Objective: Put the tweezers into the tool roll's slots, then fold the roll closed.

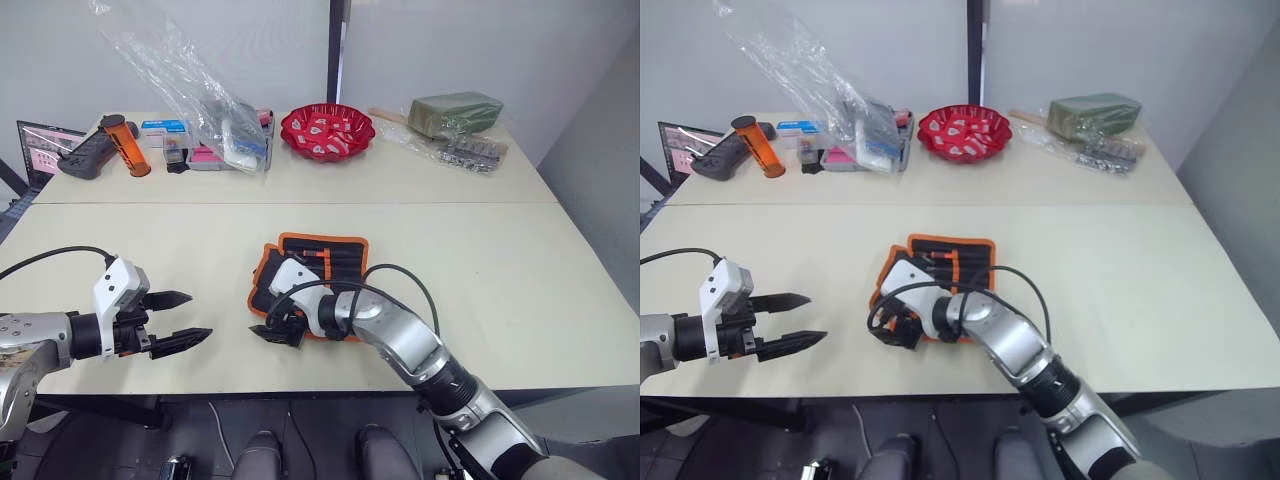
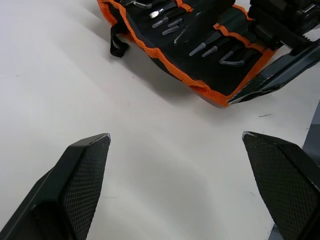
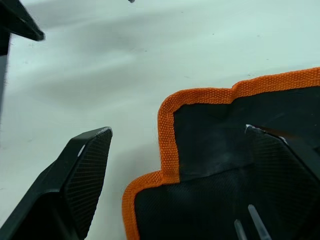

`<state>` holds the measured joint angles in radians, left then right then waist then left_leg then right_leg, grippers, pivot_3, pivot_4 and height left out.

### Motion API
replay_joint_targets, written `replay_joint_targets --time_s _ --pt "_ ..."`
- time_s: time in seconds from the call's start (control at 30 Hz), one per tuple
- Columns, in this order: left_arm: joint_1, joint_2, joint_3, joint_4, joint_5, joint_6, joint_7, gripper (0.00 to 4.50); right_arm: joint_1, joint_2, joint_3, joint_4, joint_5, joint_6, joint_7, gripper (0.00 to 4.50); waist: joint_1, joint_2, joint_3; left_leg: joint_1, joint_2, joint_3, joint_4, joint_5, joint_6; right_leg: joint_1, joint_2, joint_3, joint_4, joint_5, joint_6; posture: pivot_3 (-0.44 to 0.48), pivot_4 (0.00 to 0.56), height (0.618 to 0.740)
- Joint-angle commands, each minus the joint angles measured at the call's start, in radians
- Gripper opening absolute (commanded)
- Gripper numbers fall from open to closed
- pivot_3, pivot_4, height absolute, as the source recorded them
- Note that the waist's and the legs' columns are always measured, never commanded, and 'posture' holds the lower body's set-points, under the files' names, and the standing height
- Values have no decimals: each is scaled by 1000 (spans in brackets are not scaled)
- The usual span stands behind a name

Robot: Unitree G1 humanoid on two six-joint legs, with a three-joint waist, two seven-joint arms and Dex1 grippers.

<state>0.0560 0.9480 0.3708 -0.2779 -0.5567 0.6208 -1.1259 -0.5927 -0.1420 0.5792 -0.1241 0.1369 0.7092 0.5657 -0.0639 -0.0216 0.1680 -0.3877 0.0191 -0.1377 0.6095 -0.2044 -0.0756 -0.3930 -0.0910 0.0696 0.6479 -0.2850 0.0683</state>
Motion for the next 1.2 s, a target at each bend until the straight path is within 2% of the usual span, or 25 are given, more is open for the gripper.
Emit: replay_joint_targets --time_s 0.03,0.13,0.23,0.47,0.5,0.7,0.93,1.03,1.1,1.2 --pt "-4 30 26 -18 -22 6 -14 4500 6 42 12 -1 -56 -54 -55 4487 -1 0 0 0 0 0 0 0 0 0 0 0 0 0 0 0 150 740" --pt "-18 47 24 -2 -19 3 -24 4500 19 69 31 34 -110 -95 -98 3653 -3 0 0 0 0 0 0 0 0 -1 0 0 1 0 0 0 150 740" --pt "-30 55 18 6 -22 3 -27 4500 20 75 38 60 -151 -127 -115 2615 -3 0 0 0 0 0 0 0 0 -1 0 0 1 0 0 0 150 740" --pt "-42 56 24 3 -39 9 -37 4500 39 80 16 44 -165 -122 -109 245 -3 0 0 0 1 1 0 0 0 -1 0 0 1 0 0 0 150 740" --pt "-43 57 22 2 -41 10 -37 4500 38 77 8 42 -164 -121 -107 42 -3 0 0 0 0 1 0 0 0 -1 0 0 1 0 0 0 150 740" --pt "-58 54 -6 20 -21 -14 -34 4500 10 0 -18 75 -181 -210 -49 42 -1 0 0 0 0 1 0 0 0 -1 0 0 1 0 0 0 150 740" --pt "-152 35 -112 84 39 -101 -38 4500 -5 -119 -34 105 -166 -372 107 42 4 0 0 0 0 1 0 0 0 0 0 0 0 0 0 0 150 740" --pt "-258 34 -194 170 117 -206 -58 4500 19 -155 -50 61 -151 -370 154 42 5 0 0 0 0 1 0 0 0 0 0 0 1 0 0 0 150 740" --pt "-347 32 -279 254 213 -317 -73 4500 37 -173 -64 27 -144 -359 171 42 6 0 0 0 0 1 0 0 0 0 0 0 0 0 0 0 150 740" --pt "-594 -36 -445 493 380 -551 -128 4500 64 -180 -90 -14 -139 -324 165 42 24 0 0 0 0 1 1 0 0 1 0 0 0 0 0 0 150 740"
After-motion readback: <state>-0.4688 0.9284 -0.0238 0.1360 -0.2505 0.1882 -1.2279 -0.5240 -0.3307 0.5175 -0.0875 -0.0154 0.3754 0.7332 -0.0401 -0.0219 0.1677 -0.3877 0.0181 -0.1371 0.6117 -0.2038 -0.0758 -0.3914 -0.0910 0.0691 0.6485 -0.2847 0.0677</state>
